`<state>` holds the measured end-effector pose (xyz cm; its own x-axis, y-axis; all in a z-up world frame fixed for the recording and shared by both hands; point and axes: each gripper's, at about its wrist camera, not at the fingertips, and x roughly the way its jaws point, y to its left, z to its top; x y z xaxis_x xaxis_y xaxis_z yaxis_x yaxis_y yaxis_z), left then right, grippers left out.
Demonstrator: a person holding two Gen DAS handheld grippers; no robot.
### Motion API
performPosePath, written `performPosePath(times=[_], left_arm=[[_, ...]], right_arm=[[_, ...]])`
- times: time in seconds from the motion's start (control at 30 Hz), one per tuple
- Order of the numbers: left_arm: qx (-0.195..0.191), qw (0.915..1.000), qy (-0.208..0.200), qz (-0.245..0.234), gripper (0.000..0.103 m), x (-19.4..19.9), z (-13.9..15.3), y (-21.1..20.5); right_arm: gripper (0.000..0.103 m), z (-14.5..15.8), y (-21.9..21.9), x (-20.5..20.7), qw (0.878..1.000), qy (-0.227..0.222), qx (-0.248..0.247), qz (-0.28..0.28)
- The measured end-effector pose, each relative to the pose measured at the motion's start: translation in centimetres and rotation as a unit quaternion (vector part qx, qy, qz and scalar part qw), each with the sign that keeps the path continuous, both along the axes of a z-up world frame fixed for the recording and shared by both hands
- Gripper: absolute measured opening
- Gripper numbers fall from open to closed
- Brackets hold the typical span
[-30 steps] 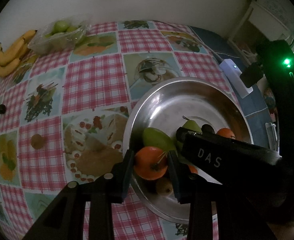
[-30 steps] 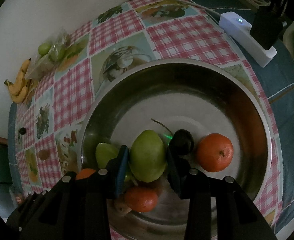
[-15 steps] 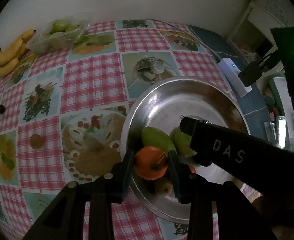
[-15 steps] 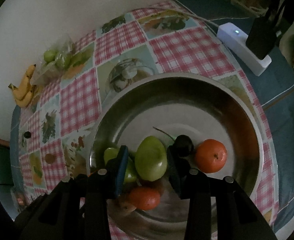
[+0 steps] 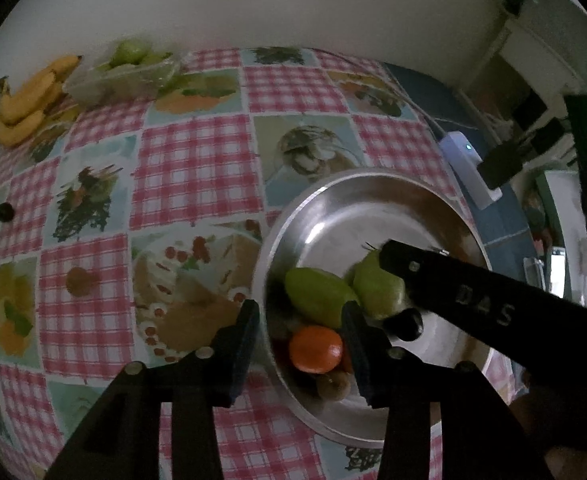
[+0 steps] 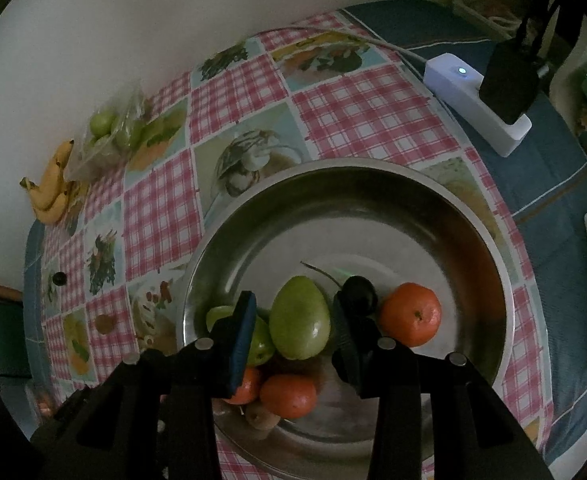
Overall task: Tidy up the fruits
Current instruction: 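Lower the mango into the bowl with the right tool while the left tool releases the tomato, then withdraw both tools from the bowl toward the loose kiwi and plum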
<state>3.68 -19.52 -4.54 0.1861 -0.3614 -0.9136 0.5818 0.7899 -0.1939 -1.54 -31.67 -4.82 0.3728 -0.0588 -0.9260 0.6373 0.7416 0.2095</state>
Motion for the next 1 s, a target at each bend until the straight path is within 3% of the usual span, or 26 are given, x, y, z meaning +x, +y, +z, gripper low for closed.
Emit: performPosePath(times=[0.37, 0.6, 0.77, 0.8, 0.9, 1.0], left_arm=[[0.008, 0.9931, -0.024, 0.115, 0.047, 4.0, 0.6, 4.8], [0.005, 0.987, -0.038, 0.156, 0.047, 5.4, 1.1, 6.7], [0.014, 0.9852, -0.037, 0.167, 0.059, 5.7, 1.0, 7.1], [0.017, 0.9852, -0.038, 0.166, 0.06, 5.7, 1.0, 7.0], [0.031, 0.985, -0.045, 0.164, 0.064, 5.6, 0.8, 6.9], [0.032, 0.9848, -0.046, 0.164, 0.068, 5.6, 0.8, 6.9]], right_arm=[[0.041, -0.3, 0.4, 0.3, 1.0, 0.01, -0.004, 0.009], [0.041, -0.1, 1.2, 0.9, 0.999, 0.014, -0.016, 0.032], [0.041, -0.2, 1.3, 1.1, 0.999, 0.018, -0.02, 0.038], [0.043, -0.3, 1.3, 1.1, 0.999, 0.018, -0.02, 0.04], [0.059, -0.3, 1.4, 1.3, 0.999, 0.017, -0.023, 0.044], [0.063, -0.3, 1.6, 1.4, 0.998, 0.015, -0.027, 0.05]])
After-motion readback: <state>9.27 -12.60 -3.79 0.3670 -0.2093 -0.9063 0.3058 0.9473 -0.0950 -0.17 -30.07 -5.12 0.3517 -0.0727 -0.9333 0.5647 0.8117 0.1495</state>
